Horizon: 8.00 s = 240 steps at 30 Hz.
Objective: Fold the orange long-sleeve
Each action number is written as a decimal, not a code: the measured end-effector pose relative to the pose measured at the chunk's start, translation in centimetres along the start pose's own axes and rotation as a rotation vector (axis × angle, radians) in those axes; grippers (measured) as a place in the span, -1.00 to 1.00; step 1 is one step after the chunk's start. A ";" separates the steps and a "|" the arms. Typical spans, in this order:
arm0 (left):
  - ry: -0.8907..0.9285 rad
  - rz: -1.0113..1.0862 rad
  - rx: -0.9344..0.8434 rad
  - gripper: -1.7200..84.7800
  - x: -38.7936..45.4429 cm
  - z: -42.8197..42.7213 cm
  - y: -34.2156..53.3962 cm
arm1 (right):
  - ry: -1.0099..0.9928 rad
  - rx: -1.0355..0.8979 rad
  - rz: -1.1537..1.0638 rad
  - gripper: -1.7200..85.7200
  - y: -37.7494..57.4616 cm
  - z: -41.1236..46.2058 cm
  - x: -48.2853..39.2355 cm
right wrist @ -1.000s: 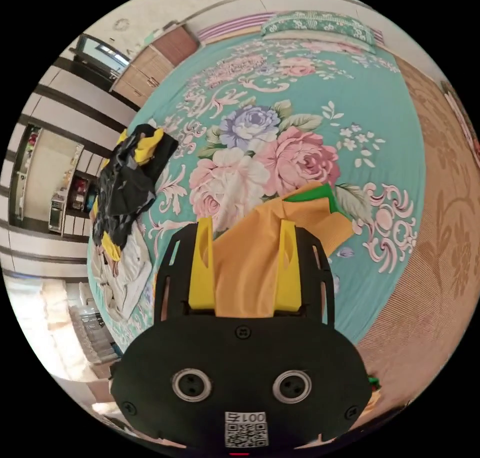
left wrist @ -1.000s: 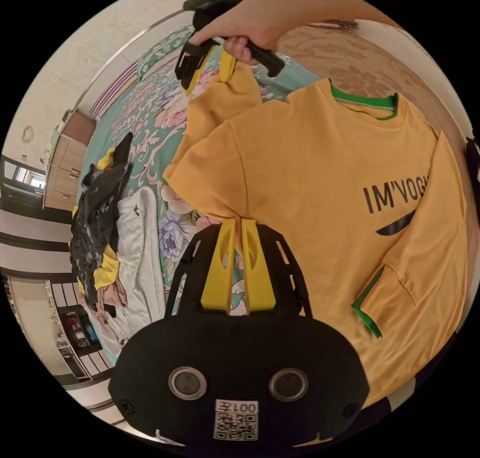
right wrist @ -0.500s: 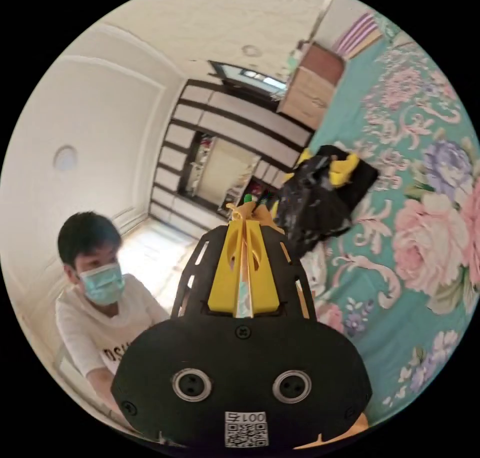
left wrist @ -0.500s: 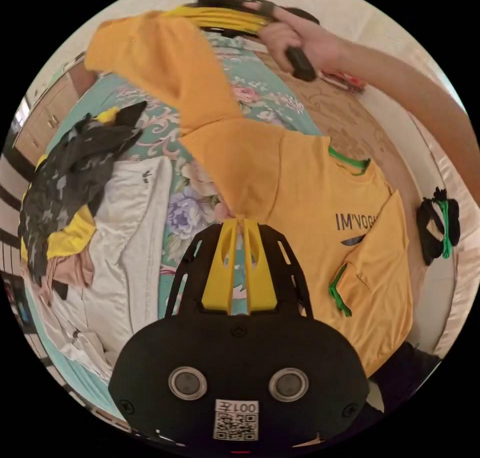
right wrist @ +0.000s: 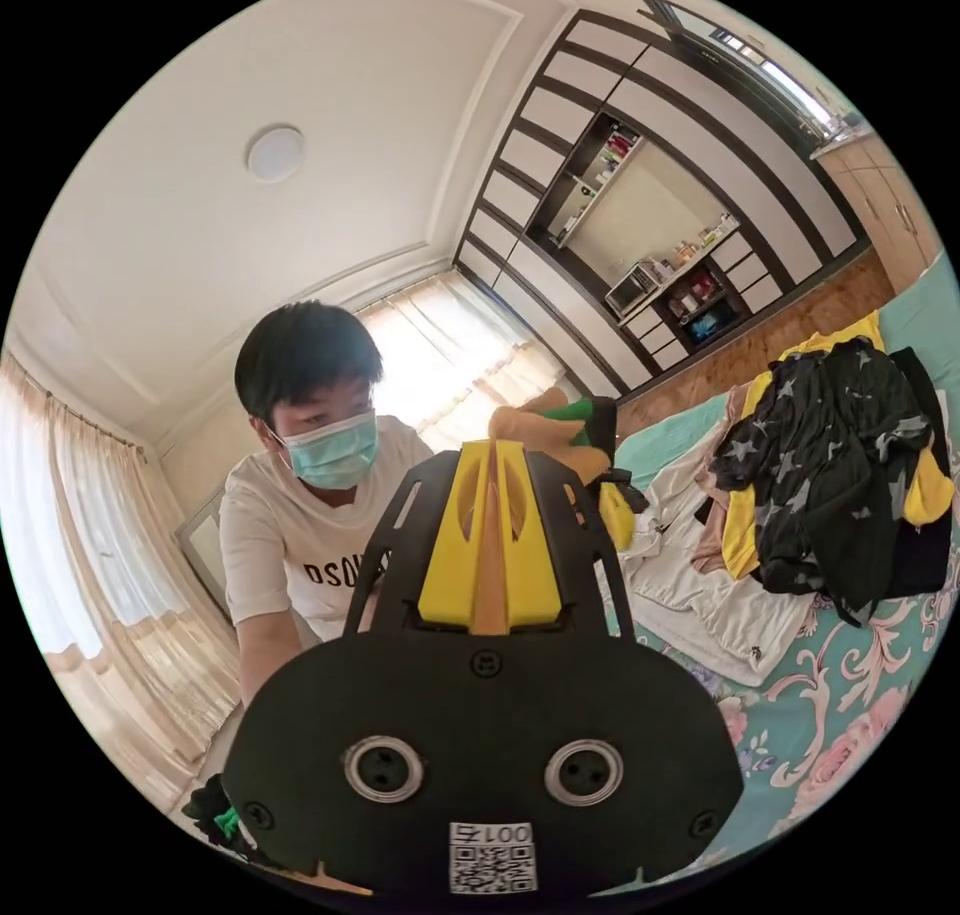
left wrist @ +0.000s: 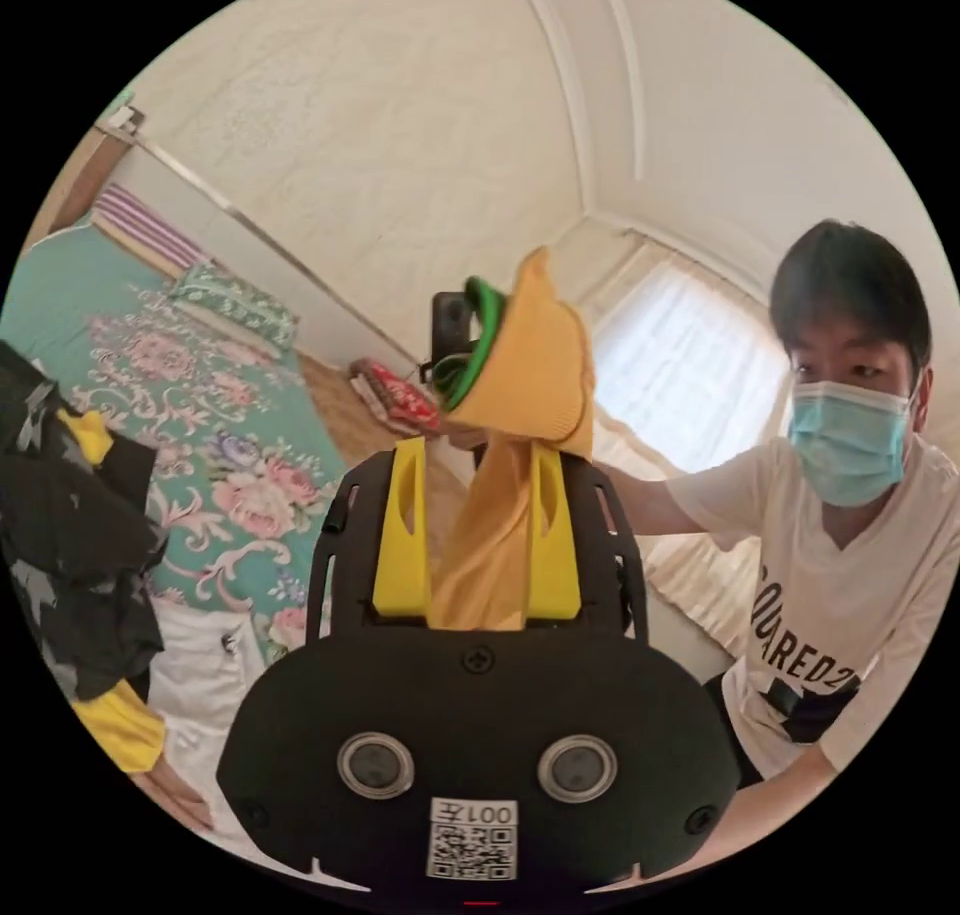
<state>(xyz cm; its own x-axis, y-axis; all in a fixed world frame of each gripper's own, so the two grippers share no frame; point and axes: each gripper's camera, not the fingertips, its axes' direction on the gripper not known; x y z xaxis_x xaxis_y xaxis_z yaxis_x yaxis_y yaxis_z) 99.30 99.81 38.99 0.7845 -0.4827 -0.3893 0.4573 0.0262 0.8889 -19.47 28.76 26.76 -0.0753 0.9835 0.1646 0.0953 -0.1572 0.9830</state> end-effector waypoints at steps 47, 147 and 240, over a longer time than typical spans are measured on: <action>0.280 -0.380 0.671 -0.94 -9.0 -21.2 12.3 | 0.153 -0.167 0.179 -0.94 7.1 10.3 8.7; -0.691 -0.708 -0.430 -0.95 -7.3 29.2 42.8 | 1.044 -0.069 0.602 -0.84 53.6 -0.4 -34.7; -0.426 -0.660 -1.077 -0.98 -13.9 10.7 41.5 | 1.013 0.941 1.070 -0.91 106.3 32.5 -56.6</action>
<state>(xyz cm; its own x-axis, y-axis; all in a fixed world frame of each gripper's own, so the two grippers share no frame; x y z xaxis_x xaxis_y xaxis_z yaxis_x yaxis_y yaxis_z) 102.97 98.26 83.88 0.1888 -0.9014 -0.3896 0.9538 0.2628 -0.1458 27.21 -40.72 119.24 -0.1016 -0.0074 0.9948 0.9785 -0.1813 0.0985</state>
